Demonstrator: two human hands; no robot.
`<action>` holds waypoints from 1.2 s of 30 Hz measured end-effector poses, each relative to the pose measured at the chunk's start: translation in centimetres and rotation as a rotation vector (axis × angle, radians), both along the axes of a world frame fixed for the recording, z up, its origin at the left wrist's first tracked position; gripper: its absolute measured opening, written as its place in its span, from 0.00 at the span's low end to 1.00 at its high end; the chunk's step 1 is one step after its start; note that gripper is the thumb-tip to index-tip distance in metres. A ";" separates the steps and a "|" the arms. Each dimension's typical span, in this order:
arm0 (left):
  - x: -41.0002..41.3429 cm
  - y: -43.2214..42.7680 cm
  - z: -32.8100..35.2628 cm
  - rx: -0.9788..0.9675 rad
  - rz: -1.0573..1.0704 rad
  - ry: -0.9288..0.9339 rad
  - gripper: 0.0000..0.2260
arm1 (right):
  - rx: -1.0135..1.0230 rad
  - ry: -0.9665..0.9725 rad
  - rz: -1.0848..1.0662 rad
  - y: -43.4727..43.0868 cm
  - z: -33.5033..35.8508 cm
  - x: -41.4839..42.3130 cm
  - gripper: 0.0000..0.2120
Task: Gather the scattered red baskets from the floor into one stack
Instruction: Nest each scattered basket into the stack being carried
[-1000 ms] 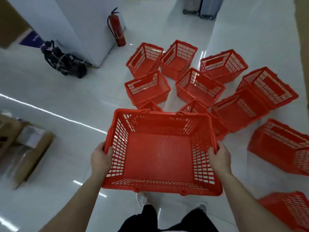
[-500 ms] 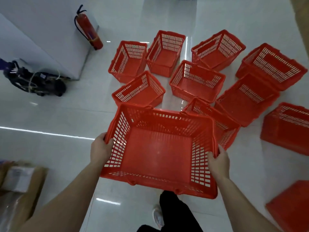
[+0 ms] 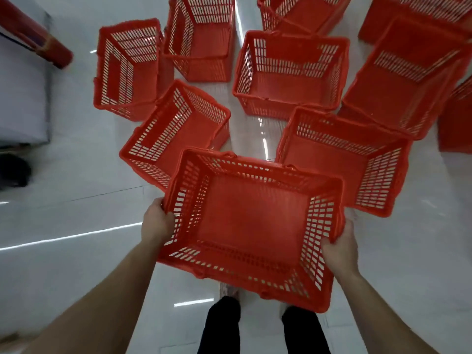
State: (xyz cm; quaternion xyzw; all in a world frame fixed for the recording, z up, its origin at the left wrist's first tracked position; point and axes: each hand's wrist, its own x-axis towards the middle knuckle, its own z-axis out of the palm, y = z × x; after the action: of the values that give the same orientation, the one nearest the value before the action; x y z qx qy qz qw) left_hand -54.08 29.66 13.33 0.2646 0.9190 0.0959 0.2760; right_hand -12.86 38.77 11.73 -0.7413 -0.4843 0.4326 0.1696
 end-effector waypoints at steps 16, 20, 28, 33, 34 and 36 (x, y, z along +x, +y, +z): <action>-4.3 -1.8 -12.1 -0.134 -0.119 -0.319 0.28 | -0.289 -0.083 -0.036 -4.5 -12.4 -3.5 0.29; -2.5 -1.6 -10.5 -0.175 -0.181 -0.227 0.36 | -0.379 -0.119 0.062 -5.2 -11.4 -3.4 0.28; 9.2 2.6 6.4 -0.130 -0.580 -0.307 0.24 | -0.412 -0.229 0.092 -6.0 6.3 3.6 0.35; 21.2 7.3 19.1 -0.111 -0.918 -0.252 0.29 | -0.256 -0.329 -0.012 -5.1 21.4 13.0 0.34; 23.9 8.2 21.4 -0.083 -0.966 -0.249 0.27 | -0.239 -0.349 -0.032 -5.4 24.0 15.2 0.34; 29.6 9.6 25.7 -0.049 -1.043 -0.235 0.25 | -0.236 -0.387 -0.072 -6.9 28.7 19.7 0.34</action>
State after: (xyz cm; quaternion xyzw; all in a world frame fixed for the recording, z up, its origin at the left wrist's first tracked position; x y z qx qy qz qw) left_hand -24.53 39.24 39.04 0.6669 0.6305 -0.0466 0.3944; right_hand 6.83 31.84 40.41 -0.8419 -0.4273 0.3294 0.0009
